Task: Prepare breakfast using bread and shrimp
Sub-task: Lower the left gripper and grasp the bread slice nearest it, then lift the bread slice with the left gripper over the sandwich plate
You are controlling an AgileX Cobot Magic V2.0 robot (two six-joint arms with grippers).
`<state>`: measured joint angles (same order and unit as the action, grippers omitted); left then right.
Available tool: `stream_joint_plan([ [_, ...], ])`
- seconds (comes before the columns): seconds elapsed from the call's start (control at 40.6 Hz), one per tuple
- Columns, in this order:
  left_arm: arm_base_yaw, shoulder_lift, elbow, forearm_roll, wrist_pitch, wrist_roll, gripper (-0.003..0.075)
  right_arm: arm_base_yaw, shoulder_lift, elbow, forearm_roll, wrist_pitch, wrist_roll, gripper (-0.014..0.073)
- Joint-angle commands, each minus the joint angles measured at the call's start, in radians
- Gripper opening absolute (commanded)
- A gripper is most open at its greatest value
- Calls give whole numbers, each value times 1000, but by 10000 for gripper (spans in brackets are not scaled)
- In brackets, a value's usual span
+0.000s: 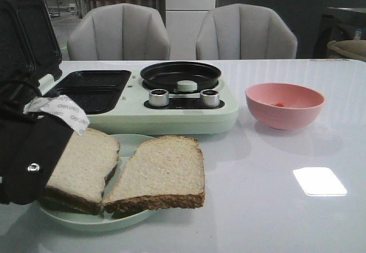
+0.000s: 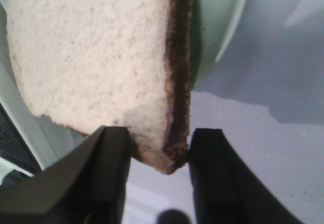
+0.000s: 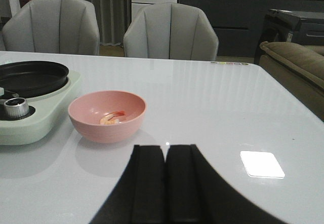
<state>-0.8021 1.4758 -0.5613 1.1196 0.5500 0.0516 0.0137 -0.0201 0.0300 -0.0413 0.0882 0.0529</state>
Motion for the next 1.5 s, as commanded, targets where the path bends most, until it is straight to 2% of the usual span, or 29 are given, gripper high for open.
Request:
stream_joint_plan([
  [0.0, 5, -23, -24, 36, -10, -20, 114, -5, -9, -3, -3, -88, -2, -23],
  [0.049, 5, -23, -24, 37, -17, -20, 29, -5, -9, -3, -3, -88, -2, -23],
  [0.074, 5, -23, -24, 37, -17, -20, 26, -5, -9, -3, -3, -88, -2, -23],
  [0.271, -3, -41, -24, 37, 29, -20, 39, -5, -9, -3, -3, -88, -2, -23],
  [0.492, -42, -174, -35, 64, 78, -22, 39, -5, -9, -3, -3, -88, -2, -23],
  [0.665, -42, -251, -102, 145, 167, -80, 39, -5, -9, -3, -3, -88, -2, -23],
  [0.862, -32, -278, -208, 237, 178, -121, 39, -5, -9, -3, -3, -88, -2, -23],
  [1.009, 33, -267, -283, 284, 85, -121, 39, -5, -9, -3, -3, -88, -2, -23],
  [1.083, 97, -243, -306, 320, 15, -121, 39, -5, -9, -3, -3, -88, -2, -23],
  [1.33, 329, -70, -407, 376, -189, -150, 39, -5, -9, -3, -3, -88, -2, -23],
  [1.477, 419, 57, -500, 426, -294, -176, 39, -5, -9, -3, -3, -88, -2, -23],
])
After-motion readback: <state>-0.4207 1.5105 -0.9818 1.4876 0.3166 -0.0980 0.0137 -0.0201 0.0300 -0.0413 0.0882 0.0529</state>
